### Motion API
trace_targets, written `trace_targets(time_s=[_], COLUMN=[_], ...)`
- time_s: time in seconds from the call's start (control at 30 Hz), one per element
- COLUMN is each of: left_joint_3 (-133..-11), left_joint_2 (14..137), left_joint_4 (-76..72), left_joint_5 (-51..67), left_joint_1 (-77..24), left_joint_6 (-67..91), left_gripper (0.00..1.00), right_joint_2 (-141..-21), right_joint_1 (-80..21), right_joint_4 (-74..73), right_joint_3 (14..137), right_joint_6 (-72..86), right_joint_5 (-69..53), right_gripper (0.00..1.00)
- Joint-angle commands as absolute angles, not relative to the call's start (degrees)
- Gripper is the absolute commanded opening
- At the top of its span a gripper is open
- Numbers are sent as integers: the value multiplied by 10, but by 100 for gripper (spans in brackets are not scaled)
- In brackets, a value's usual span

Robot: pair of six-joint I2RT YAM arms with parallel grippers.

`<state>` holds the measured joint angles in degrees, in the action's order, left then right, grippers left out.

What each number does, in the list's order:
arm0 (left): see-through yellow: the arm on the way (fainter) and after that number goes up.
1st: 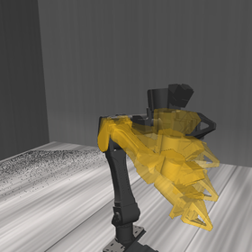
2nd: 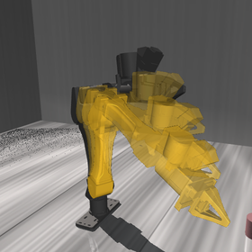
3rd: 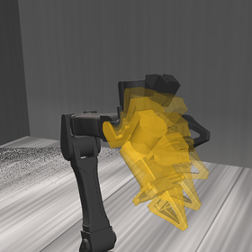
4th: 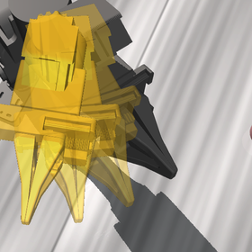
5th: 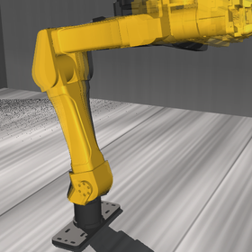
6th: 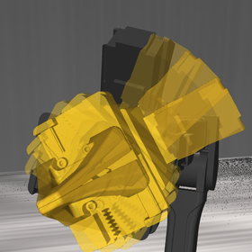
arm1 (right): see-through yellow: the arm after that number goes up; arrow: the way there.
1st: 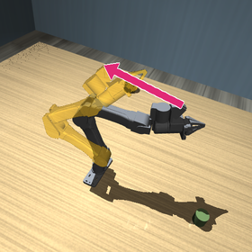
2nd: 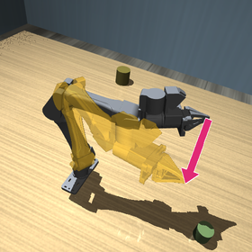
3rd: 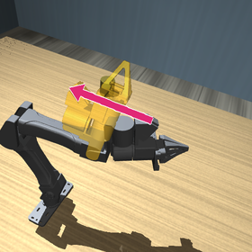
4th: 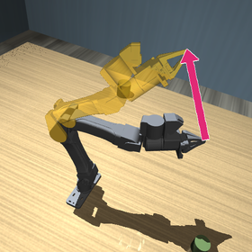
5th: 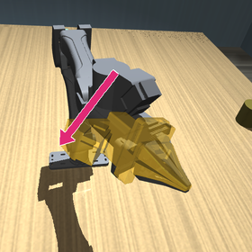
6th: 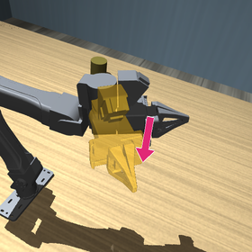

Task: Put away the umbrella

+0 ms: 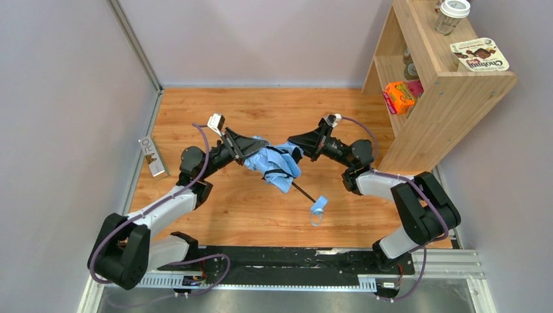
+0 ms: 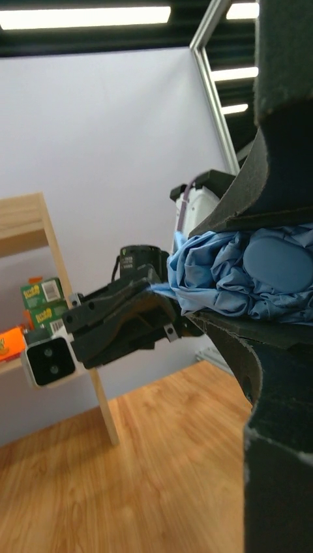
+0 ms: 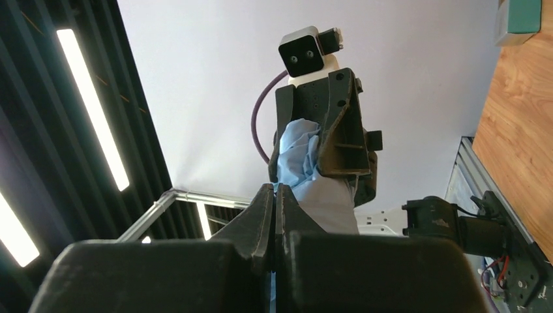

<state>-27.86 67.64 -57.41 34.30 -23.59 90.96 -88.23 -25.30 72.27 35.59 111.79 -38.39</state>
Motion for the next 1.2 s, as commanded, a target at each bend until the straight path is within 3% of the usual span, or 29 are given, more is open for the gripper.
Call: trace_targets(time_s=[0.0,0.33,0.63,0.83,1.07,1.17], left_joint_3=[-290,-311,-361,-330,-320,-309], left_joint_2=[631,602,564,555,505,514], left_joint_4=[-379,-148,26,-67,-41,-125], left_joint_5=[433,418,321,320,249,300], left_joint_1=[-233,-231,-231,-232,-232,-232], left_joint_6=[768,600,524,584,565,589], left_gripper=[0,0,0,0,0,0], right_joint_2=[-870,-795,-757,-750,-728,-718], right_joint_1=[-234,-260,-330,-367,-420,-393], right_joint_4=[786,682,538,357,163,155], right_joint_3=[389,415,449,484,535,511], right_joint_6=[1097,983,884,763,666,657], right_joint_5=[-347,-391,-407,-368,-271,-255], right_gripper=[0,0,0,0,0,0])
